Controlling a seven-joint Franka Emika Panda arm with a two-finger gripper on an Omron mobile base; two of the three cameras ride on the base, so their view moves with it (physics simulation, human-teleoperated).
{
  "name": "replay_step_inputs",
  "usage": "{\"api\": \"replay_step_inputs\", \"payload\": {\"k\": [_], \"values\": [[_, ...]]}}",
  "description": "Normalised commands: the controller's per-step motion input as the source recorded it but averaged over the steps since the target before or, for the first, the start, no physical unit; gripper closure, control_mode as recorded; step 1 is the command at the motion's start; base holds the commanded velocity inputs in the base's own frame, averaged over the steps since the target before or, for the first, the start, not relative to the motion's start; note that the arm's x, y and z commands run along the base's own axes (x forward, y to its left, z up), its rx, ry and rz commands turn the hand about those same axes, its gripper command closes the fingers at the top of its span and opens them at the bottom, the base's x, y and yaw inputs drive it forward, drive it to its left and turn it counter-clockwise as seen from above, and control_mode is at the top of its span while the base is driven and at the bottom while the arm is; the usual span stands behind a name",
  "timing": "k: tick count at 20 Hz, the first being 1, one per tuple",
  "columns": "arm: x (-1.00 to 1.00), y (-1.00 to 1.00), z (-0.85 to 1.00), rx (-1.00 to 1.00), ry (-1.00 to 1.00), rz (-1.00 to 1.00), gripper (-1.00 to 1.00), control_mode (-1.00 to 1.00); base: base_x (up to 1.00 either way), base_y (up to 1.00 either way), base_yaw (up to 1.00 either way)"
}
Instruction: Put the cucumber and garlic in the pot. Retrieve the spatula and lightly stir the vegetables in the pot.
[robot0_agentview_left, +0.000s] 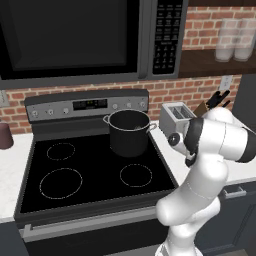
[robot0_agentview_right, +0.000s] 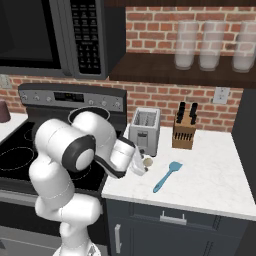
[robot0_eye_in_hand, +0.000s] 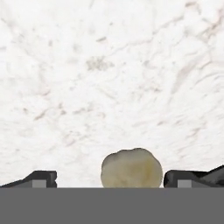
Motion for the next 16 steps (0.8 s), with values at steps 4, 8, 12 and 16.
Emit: {"api": "replay_step_inputs", "payload": {"k": [4, 8, 12, 16], "values": [[0.05, -0.21, -0.12, 0.00, 0.00, 0.00, -1.00, -1.00, 0.00, 0.00, 0.00], [0.05, -0.20, -0.08, 0.00, 0.00, 0.00, -1.00, -1.00, 0.00, 0.00, 0.00], [0.06, -0.05, -0.18, 0.00, 0.00, 0.00, -1.00, -1.00, 0.00, 0.00, 0.00], [0.12, 0.00, -0.16, 0.00, 0.00, 0.00, -1.00, -1.00, 0.00, 0.00, 0.00]]}}
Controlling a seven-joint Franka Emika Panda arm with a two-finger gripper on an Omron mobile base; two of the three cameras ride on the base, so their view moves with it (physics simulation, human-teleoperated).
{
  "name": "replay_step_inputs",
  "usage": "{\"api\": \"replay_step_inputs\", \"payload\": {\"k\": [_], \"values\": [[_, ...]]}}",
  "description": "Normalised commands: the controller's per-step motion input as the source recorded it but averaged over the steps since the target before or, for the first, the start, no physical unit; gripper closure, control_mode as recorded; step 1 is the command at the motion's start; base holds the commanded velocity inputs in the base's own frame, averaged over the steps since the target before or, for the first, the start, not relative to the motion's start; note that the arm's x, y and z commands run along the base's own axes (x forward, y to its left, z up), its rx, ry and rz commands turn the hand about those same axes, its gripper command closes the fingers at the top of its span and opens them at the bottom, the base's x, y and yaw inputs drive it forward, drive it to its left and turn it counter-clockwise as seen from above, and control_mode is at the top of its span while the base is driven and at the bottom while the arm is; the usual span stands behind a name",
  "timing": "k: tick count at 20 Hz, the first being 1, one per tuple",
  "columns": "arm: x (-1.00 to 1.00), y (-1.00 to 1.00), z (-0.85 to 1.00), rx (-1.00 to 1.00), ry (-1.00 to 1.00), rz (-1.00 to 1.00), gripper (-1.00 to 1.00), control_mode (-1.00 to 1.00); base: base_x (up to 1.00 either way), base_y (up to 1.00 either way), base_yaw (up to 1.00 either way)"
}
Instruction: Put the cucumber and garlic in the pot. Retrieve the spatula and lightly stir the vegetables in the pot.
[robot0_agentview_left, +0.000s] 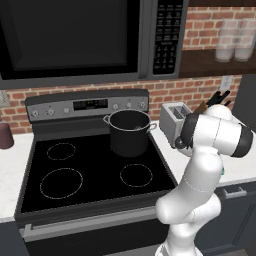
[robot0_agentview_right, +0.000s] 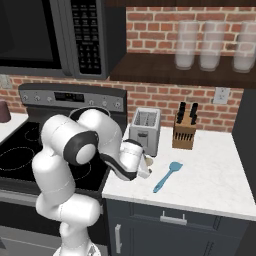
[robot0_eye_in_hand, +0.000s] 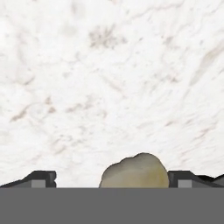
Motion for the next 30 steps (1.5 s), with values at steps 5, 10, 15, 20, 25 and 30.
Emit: {"api": "replay_step_inputs", "payload": {"k": [5, 10, 15, 20, 25, 30], "values": [[0.17, 0.00, -0.02, 0.00, 0.00, 0.00, 1.00, -1.00, 0.00, 0.00, 0.00], [0.00, -0.02, 0.10, 0.00, -0.03, 0.00, 1.00, -1.00, 0.00, 0.00, 0.00], [-0.42, 0.39, 0.86, 0.00, -0.07, 0.01, 1.00, -1.00, 0.00, 0.00, 0.00], [-0.71, 0.80, 1.00, 0.00, -0.06, 0.06, 1.00, -1.00, 0.00, 0.00, 0.00], [-0.25, 0.72, 1.00, 0.00, 0.00, 0.04, 1.00, -1.00, 0.00, 0.00, 0.00], [-0.01, 0.43, 1.00, 0.07, 0.05, 0.00, 1.00, -1.00, 0.00, 0.00, 0.00]]}}
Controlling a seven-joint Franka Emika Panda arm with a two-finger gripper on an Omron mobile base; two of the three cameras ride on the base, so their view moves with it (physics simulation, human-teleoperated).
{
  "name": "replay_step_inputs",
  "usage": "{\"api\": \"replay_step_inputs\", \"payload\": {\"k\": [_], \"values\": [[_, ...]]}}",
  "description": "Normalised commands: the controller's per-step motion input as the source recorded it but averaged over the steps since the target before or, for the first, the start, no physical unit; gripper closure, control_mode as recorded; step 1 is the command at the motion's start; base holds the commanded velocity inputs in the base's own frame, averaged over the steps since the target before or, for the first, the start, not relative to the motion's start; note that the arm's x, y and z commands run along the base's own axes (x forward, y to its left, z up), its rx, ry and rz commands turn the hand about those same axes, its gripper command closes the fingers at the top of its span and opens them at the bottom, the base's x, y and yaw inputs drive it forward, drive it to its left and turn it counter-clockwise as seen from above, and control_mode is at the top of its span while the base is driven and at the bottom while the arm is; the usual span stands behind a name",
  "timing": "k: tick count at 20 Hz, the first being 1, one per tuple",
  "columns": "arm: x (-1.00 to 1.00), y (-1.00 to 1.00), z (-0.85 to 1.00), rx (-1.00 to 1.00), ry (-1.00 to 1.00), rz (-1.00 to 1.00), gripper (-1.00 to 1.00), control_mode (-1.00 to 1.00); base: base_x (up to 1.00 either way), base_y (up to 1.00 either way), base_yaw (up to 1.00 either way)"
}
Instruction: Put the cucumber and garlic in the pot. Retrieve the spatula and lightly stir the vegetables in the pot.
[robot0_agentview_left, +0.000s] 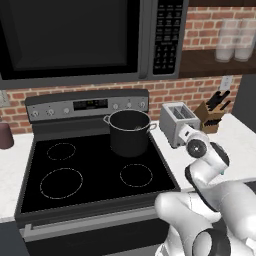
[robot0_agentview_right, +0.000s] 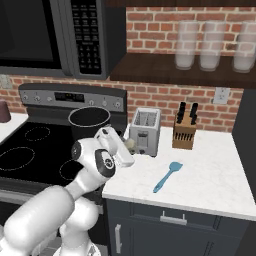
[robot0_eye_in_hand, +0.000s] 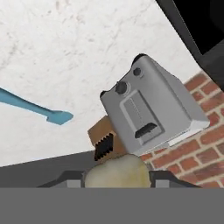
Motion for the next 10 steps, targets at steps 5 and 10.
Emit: {"api": "replay_step_inputs", "payload": {"k": [5, 10], "values": [[0.00, 0.54, 1.00, 0.27, 0.25, 0.01, 1.00, -1.00, 0.00, 0.00, 0.00], [0.02, 0.58, 1.00, 0.30, 0.24, 0.05, 1.00, -1.00, 0.00, 0.00, 0.00]]}}
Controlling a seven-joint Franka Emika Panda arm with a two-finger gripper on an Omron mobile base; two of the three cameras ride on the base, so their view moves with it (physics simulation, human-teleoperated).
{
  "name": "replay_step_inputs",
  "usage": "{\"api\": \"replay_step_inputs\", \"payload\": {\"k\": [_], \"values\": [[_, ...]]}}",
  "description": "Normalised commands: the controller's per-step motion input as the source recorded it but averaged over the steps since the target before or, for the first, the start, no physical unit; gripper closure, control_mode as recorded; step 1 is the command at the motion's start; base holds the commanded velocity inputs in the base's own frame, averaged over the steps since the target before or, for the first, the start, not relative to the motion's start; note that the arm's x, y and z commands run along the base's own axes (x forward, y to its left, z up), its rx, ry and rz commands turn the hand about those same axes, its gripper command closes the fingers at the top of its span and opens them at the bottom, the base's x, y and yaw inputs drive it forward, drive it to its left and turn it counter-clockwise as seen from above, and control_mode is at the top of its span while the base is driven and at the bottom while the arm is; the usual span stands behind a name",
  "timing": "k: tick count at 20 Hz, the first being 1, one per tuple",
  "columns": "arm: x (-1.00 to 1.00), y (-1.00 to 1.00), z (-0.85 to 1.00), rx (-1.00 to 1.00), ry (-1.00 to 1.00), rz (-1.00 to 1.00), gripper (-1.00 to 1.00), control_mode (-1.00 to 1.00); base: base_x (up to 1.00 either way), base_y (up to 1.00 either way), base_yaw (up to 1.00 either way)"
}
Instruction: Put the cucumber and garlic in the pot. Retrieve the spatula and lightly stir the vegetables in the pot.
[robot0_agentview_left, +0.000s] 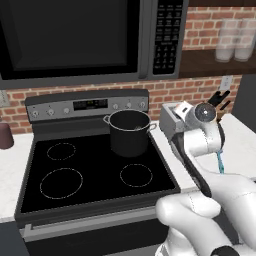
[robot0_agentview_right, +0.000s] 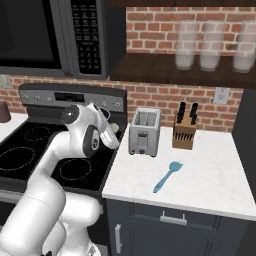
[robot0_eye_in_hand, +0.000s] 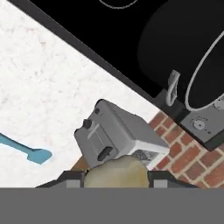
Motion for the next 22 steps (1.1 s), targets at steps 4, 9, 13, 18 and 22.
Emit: {"api": "replay_step_inputs", "payload": {"k": [4, 9, 13, 18, 22], "values": [[0.61, 0.84, 0.58, 0.12, 0.15, 0.07, 1.00, -1.00, 0.00, 0.00, 0.00], [0.93, 1.00, -0.46, -0.13, 0.06, 0.07, 1.00, -1.00, 0.00, 0.00, 0.00], [0.56, 0.73, -0.43, -0.23, 0.00, 0.12, 1.00, -1.00, 0.00, 0.00, 0.00], [0.72, 0.10, -0.18, -0.11, 0.05, 0.19, 1.00, -1.00, 0.00, 0.00, 0.00], [0.77, 0.03, -0.42, -0.13, 0.12, 0.25, 1.00, -1.00, 0.00, 0.00, 0.00]]}}
